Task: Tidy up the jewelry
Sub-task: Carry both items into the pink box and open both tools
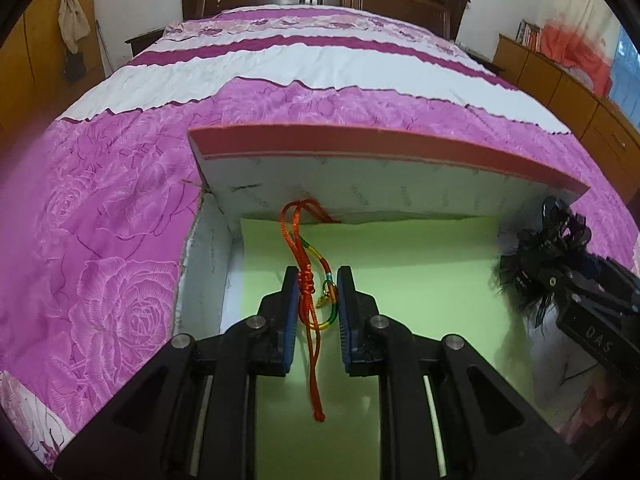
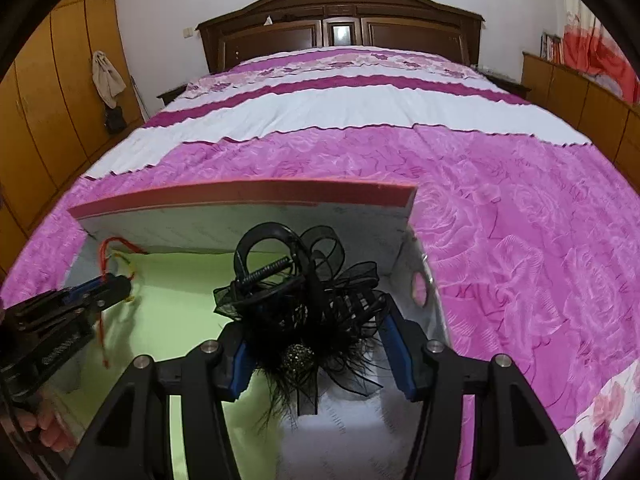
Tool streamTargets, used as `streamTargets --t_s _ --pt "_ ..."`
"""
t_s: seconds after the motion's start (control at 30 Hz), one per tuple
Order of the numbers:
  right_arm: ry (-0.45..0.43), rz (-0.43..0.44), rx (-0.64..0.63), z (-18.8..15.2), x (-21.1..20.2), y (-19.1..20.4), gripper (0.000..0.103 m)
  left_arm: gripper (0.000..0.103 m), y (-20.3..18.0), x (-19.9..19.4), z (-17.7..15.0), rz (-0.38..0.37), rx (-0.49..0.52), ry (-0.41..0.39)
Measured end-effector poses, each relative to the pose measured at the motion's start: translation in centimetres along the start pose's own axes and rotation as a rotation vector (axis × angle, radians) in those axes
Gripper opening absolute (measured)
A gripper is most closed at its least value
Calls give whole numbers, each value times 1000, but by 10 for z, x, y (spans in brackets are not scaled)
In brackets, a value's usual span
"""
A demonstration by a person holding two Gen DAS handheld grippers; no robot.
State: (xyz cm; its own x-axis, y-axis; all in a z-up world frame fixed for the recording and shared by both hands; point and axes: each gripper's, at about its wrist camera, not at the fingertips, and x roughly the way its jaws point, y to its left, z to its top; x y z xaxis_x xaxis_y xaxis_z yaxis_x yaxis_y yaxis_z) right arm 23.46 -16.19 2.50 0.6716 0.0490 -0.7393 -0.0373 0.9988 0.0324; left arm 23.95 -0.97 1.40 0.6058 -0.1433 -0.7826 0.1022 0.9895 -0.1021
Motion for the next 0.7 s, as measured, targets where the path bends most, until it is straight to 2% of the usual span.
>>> streamTargets --t_s 0.23,0.43,0.53,0.6,0.7 --pt "31 -11 -43 2 11 -2 59 11 -5 4 -5 11 0 23" --pt "50 8 -54 4 17 -4 60 13 -2 1 -2 -25 -12 19" --pt "47 31 -58 4 15 -5 63 22 -5 -2 -2 -37 4 13" --pt "41 39 -69 4 13 -3 69 32 -8 -7 -3 -41 10 -1" --pt "32 60 -55 4 7 -3 70 43 -11 -16 -3 -48 13 -29"
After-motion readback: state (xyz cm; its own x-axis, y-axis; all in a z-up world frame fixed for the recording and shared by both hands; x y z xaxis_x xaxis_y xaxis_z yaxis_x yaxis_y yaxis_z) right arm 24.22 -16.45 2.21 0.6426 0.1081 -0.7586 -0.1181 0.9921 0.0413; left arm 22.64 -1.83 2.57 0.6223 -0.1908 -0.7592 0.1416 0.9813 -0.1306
